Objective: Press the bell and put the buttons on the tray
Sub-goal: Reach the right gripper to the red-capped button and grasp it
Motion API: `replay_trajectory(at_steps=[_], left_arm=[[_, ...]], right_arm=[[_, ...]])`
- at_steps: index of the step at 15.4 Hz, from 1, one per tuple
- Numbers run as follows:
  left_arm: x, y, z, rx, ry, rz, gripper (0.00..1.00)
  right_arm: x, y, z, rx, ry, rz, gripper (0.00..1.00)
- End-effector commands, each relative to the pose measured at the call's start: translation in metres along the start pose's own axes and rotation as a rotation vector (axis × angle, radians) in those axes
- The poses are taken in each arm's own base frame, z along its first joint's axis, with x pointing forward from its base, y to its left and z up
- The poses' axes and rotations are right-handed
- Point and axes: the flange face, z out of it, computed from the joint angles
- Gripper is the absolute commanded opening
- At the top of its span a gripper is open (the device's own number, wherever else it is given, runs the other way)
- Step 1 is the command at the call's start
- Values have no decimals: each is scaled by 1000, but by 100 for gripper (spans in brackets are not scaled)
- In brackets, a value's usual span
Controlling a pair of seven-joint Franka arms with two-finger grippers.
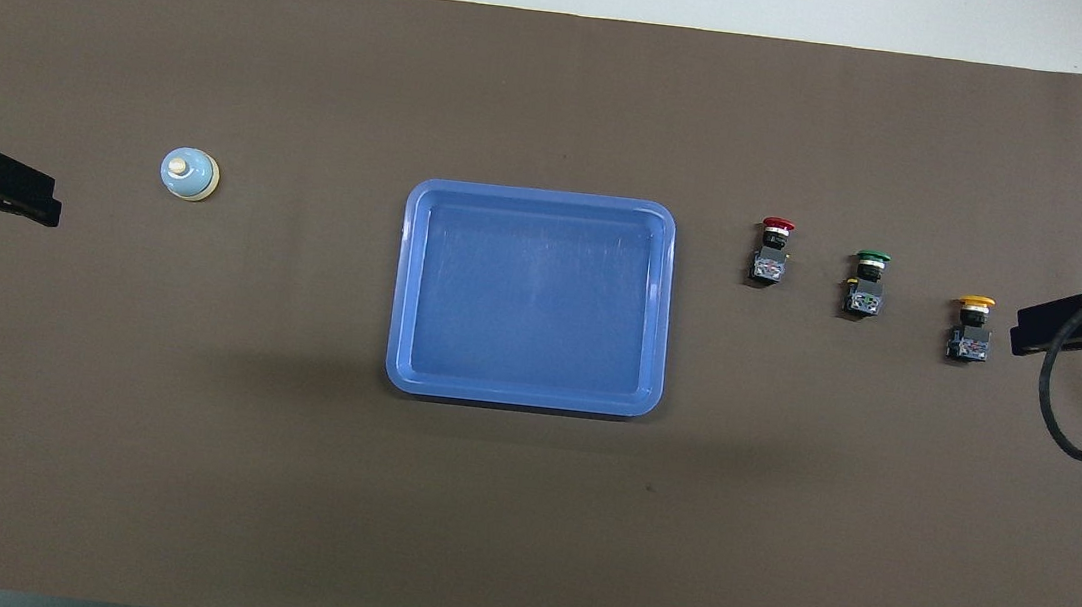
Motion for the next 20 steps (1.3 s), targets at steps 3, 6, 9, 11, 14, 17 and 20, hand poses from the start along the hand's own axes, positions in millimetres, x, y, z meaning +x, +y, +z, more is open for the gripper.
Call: replay_trajectory(at_steps=[3, 6, 9, 11, 14, 17, 20], left_arm=[[-17, -6, -19, -12, 25, -15, 100], [-17, -8, -19, -12, 25, -20, 100], [-17, -7, -19, -12, 25, -17, 100], [-17, -7, -19, -12, 27, -17, 100], [-17, -7, -19, -12, 25, -17, 100], [-17, -7, -19, -12, 25, -17, 100], [-17, -7, -19, -12, 25, -17, 100]], right_arm=[[-8, -5, -1, -3, -9, -29, 100], [-8, -28, 4, -8, -5, -40, 100], [-9, -47, 17, -8, 62, 0, 100], [-7, -56, 36, -5, 84, -3, 100], [2, -69, 75, 4, 101, 18, 100], [26, -93, 121, 6, 91, 73, 100], [50, -94, 163, 8, 89, 94, 100]])
